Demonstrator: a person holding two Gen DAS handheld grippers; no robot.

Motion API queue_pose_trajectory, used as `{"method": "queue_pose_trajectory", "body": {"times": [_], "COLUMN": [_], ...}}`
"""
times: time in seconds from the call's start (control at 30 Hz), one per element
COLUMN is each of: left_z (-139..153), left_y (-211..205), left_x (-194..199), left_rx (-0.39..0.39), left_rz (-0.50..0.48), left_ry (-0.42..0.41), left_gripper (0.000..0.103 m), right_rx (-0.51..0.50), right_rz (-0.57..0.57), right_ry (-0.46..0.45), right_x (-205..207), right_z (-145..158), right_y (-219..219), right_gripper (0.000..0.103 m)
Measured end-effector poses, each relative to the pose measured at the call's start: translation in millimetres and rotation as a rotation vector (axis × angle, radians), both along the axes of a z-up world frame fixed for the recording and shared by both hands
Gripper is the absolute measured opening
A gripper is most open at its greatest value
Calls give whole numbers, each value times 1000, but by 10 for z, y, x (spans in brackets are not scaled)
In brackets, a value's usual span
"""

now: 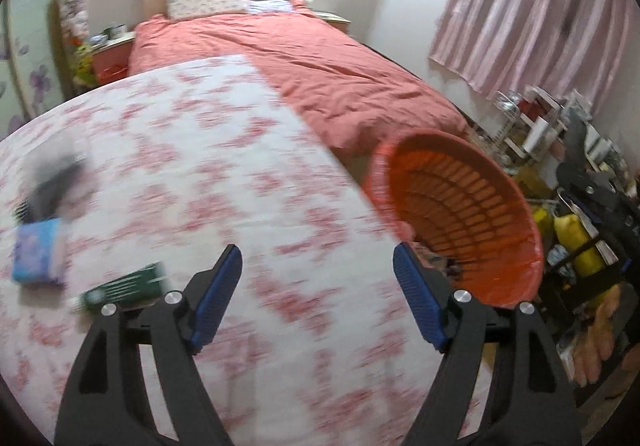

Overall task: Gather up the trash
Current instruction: 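Return the right tool to the bed and grasp the green tube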

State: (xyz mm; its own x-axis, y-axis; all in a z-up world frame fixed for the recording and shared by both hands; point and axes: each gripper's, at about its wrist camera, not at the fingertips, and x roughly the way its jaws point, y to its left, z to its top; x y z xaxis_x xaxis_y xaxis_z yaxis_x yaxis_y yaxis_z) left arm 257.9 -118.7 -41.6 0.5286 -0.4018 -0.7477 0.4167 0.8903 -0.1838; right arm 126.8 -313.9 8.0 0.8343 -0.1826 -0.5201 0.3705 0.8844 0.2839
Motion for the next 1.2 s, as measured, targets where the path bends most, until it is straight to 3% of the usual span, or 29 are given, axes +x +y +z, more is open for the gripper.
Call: {"method": "queue_pose_trajectory", "body": {"times": [0.3, 0.6, 0.87, 1.2], "left_z": [79, 117, 115, 50], "left_y": [1170, 2184, 2683, 2945], "left_x": [2, -86, -149, -154], "left_rx": [17, 16, -5, -28], "left_rz": [209, 377, 446, 470], "left_ry": [-33, -48, -41, -23], "left_gripper": [76, 76, 76, 76], "right_rx": [-23, -50, -77, -100], "right_rz": [187, 373, 453, 462], "right_ry": [40, 136, 233, 301], "right_x": [187, 455, 676, 951], "right_z": [22, -127, -350, -499], "right_y": [870, 1903, 2555, 2936], "right_gripper": [45, 45, 45, 45]}}
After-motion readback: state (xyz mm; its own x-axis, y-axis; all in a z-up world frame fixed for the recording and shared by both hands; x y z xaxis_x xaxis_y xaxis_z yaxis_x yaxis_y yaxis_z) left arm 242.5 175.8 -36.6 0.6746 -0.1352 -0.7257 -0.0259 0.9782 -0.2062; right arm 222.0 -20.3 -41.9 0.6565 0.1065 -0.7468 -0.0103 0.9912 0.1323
